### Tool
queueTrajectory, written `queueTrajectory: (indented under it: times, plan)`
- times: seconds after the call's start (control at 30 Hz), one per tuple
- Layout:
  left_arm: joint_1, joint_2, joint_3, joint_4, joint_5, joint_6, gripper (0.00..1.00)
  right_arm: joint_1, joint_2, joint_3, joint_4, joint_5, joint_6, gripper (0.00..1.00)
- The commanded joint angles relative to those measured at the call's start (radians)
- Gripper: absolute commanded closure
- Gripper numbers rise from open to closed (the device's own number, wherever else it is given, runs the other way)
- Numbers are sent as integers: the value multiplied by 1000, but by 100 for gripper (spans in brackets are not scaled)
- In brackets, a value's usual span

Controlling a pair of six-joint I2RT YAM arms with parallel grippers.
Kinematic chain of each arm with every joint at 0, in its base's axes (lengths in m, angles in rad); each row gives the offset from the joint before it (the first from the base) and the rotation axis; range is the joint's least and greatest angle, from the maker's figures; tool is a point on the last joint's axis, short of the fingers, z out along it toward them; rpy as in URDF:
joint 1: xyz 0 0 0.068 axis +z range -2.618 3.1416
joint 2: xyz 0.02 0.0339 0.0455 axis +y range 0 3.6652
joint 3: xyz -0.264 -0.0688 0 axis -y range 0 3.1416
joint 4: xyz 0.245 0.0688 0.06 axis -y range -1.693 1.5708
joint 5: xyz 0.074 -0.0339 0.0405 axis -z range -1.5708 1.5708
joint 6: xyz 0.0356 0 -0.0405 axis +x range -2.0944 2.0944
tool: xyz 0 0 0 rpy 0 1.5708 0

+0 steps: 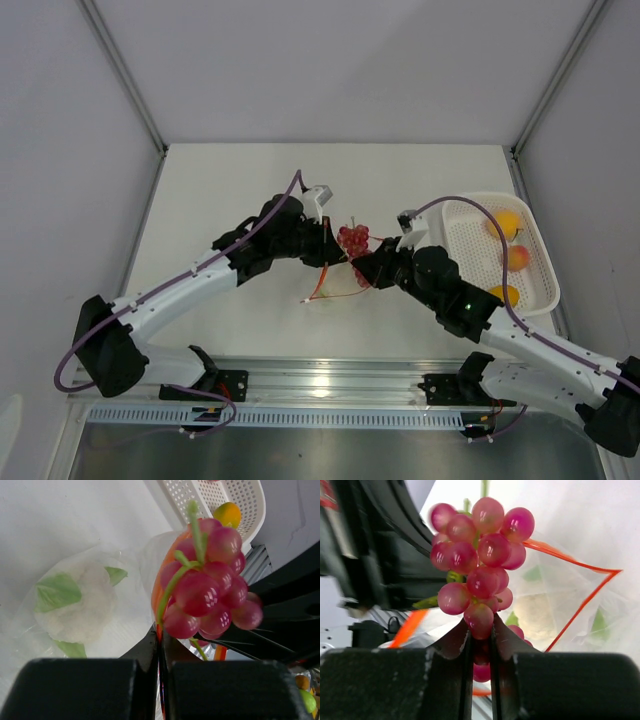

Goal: Place the food in the zip-top bag and seal the zipper
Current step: Place the fake fruit in the zipper food storage bag, then pick up the fake fruit from the bin.

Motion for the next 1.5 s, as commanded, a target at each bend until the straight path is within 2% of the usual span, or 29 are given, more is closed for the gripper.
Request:
queueTrajectory:
  times: [0.0, 0.13, 0.27, 0.33, 0.4, 0.47, 0.57, 0.77, 0.83, 0.97, 1.03, 1.07, 1.13, 1.2, 1.23, 1.3, 1.33, 1.47]
  plan:
    - [8, -52, 61, -12, 1, -10, 99, 9, -54, -69, 141, 39, -51, 93]
    - [8, -61, 82, -21, -12, -7, 99, 9, -59, -86, 120, 21, -62, 88]
    - [8, -62, 95, -27, -17, -7, 100, 12, -39, -75, 88, -15, -65, 78]
    - [10, -62, 104, -30, -19, -5, 99, 12, -34, -63, 56, -12, -62, 69]
    - [11, -64, 109, -46, -29, -8, 99, 12, -33, -43, -4, -12, -64, 54]
    - [11, -70, 109, -40, -25, -7, 99, 12, -30, -8, -42, -9, -70, 43]
    - [11, -84, 104, -49, -35, -1, 99, 15, -31, 27, -130, 17, -65, 36]
    - [11, -93, 89, -24, -23, -17, 99, 18, -129, 37, -199, 75, -45, 29]
    - [11, -87, 89, -24, -9, -17, 99, 19, -140, 96, -280, 118, -35, 30]
    - [11, -93, 56, -18, -35, -28, 99, 7, -134, 231, -504, 311, 14, 28]
    - [11, -88, 47, -6, -26, -21, 99, -43, -132, 294, -618, 381, 30, 26]
    - [11, -82, 49, -11, -23, -16, 99, -74, -131, 310, -686, 390, 48, 22]
    - [11, -81, 41, -29, -52, -17, 100, -199, -129, 340, -756, 392, 79, 19]
    - [11, -82, 21, -18, -66, -16, 99, -314, -131, 342, -806, 346, 82, 19]
    - [11, -81, 23, -11, -57, -2, 99, -438, -122, 334, -826, 282, 62, 19]
    - [11, -84, 26, -12, -54, 12, 99, -563, -96, 328, -863, 234, 53, 18]
    - [11, -96, 21, -14, -60, 12, 99, -680, -82, 308, -878, 182, 47, 18]
    - [11, -114, 4, 9, -68, 21, 99, -926, -17, 261, -882, 80, 34, 17]
